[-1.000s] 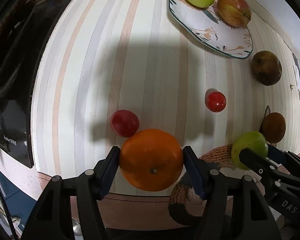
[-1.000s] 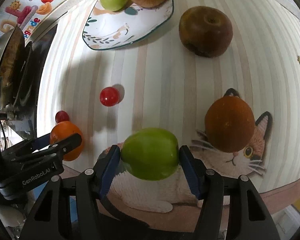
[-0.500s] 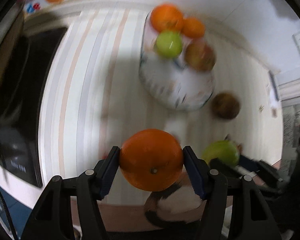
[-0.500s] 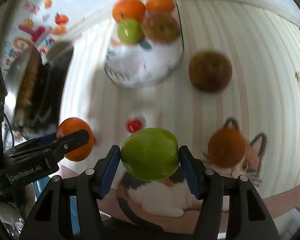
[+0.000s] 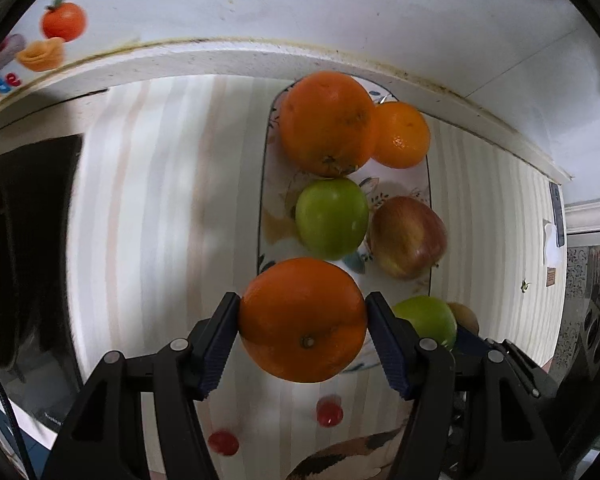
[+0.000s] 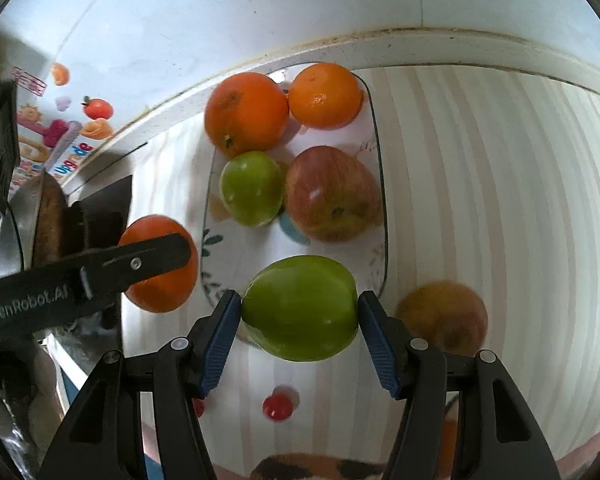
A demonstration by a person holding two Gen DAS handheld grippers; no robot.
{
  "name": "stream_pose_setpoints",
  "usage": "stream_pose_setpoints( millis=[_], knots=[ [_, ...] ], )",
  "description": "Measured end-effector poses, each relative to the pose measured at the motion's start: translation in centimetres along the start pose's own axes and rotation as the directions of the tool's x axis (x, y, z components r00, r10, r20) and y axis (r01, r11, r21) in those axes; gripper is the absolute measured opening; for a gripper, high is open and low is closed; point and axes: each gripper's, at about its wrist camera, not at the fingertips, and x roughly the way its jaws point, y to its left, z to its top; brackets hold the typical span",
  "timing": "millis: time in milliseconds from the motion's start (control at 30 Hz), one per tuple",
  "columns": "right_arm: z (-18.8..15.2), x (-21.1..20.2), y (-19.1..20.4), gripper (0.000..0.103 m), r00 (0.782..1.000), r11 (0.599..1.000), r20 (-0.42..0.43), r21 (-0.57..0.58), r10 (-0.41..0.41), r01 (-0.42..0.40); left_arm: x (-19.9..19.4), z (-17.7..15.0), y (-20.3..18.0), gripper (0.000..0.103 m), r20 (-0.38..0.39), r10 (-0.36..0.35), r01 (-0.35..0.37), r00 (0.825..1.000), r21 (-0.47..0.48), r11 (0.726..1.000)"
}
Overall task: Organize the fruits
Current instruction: 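Place the orange and green apple on the plate and open both tools, then lift both tools back from the plate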
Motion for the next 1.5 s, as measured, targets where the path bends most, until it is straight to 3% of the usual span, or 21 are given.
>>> stream_pose_setpoints(
  millis=[200,267,300,333,367,400,767,1000,1500],
  knots=[
    [0.4,1.3,-0.2,0.067,0.999,1.0,-0.044,0.015,0.003,-0.002,1.4,1.0,-0.8,0.063,-0.055,0.048,-0.046,0.997,0.036,0.998],
    [0.4,1.2,-0.4,0.083,0.999,1.0,-0.049,0.024,-0.003,0.004,1.5,1.0,-0.8,0.063,-0.054,0.062,-0.06,0.997,0.03,0.998],
    [0.4,1.0,-0.5,0.093,0.999,1.0,-0.051,0.024,-0.006,0.007,1.5,0.9,-0.5,0.069,-0.054,0.066,-0.065,0.996,0.022,0.998],
    [0.4,0.8,-0.7,0.095,0.998,1.0,-0.053,0.021,-0.018,0.019,1.4,0.9,-0.2,0.076,-0.05,0.06,-0.06,0.997,0.014,0.998],
    [0.4,0.5,-0.7,0.095,0.998,0.999,-0.053,0.02,-0.027,0.028,1.1,0.9,0.1,0.087,-0.045,0.058,-0.058,0.997,0.007,0.998],
    [0.4,0.3,-0.8,0.095,0.998,0.999,-0.054,0.017,-0.034,0.035,0.6,0.9,0.3,0.088,-0.035,0.06,-0.06,0.998,0.002,0.998],
    [0.1,-2.1,-0.5,0.097,0.983,0.983,-0.024,-0.037,-0.182,0.181,-3.1,-0.8,2.0,0.088,0.026,0.128,-0.127,0.991,-0.046,0.991],
    [-1.6,-4.4,-0.3,0.097,0.978,0.978,-0.002,-0.043,-0.207,0.206,-5.4,-4.3,1.5,0.088,0.088,0.168,-0.166,0.982,-0.034,0.986],
    [-7.0,-14.0,1.8,0.097,0.965,0.975,0.153,-0.036,-0.213,0.221,-12.4,-11.3,0.2,0.088,0.248,0.131,-0.133,0.96,-0.009,0.991]
  ],
)
